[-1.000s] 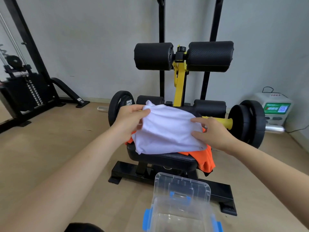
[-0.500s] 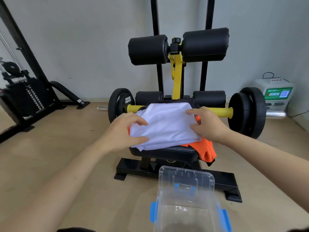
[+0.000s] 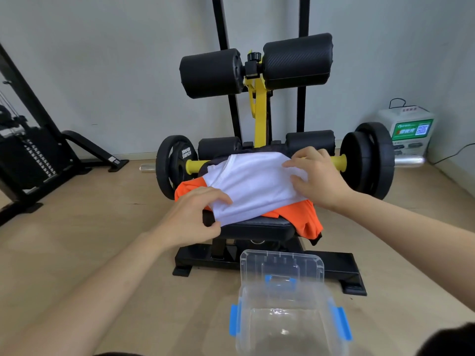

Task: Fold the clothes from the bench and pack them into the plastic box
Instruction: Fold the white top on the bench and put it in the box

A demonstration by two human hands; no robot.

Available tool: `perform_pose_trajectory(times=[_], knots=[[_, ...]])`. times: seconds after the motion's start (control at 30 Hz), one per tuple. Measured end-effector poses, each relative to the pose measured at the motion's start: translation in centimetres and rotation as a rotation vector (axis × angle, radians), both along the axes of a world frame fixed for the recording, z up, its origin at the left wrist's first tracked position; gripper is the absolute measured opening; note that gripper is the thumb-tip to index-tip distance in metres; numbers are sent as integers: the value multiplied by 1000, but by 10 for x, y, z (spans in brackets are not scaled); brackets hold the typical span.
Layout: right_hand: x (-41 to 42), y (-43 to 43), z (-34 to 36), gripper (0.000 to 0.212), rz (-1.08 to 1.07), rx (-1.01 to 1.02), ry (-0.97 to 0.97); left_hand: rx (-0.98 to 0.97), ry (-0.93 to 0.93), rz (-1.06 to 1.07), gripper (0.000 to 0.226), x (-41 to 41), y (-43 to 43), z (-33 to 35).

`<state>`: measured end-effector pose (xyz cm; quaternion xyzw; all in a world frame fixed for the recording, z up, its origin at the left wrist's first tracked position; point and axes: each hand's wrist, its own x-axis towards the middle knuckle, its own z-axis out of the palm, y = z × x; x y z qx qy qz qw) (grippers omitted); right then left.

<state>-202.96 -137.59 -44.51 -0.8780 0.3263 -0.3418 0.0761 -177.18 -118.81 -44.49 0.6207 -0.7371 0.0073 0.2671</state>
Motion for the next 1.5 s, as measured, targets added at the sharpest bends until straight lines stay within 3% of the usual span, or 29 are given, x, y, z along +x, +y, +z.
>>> perform_pose_trajectory(times=[0.17, 0.2, 0.33, 0.5, 0.57, 0.7, 0.87, 1.07, 1.23, 1.5], knots=[[-1, 13, -4, 43, 112, 108, 228, 34, -92, -32, 16, 1, 1, -5], [-2, 14, -5, 42, 116, 128, 241, 63, -129, 3, 24, 1, 1, -6], [-7, 12, -1, 37, 161, 156, 82, 12, -207, 118, 55, -2, -3, -1], [-19, 2, 1, 33, -12, 366, -103, -203, -205, 228, 38, -24, -18, 9], [-21, -2, -3, 37, -8, 529, -151, -182, -118, 134, 33, -34, -28, 9], [-20, -3, -4, 46, 20, 672, -204, -68, -89, 55, 50, -48, -57, 5], [-16, 1, -3, 44, 87, 654, -198, 187, -292, 194, 91, -45, -76, 2], [-15, 4, 8, 43, 167, 713, -233, 306, -267, 344, 95, -41, -73, -4], [-7, 15, 24, 56, 146, 426, -85, 281, -278, 369, 95, -44, -72, -9], [3, 30, 38, 64, 189, 328, -76, 86, -211, 342, 96, -10, -33, -5]])
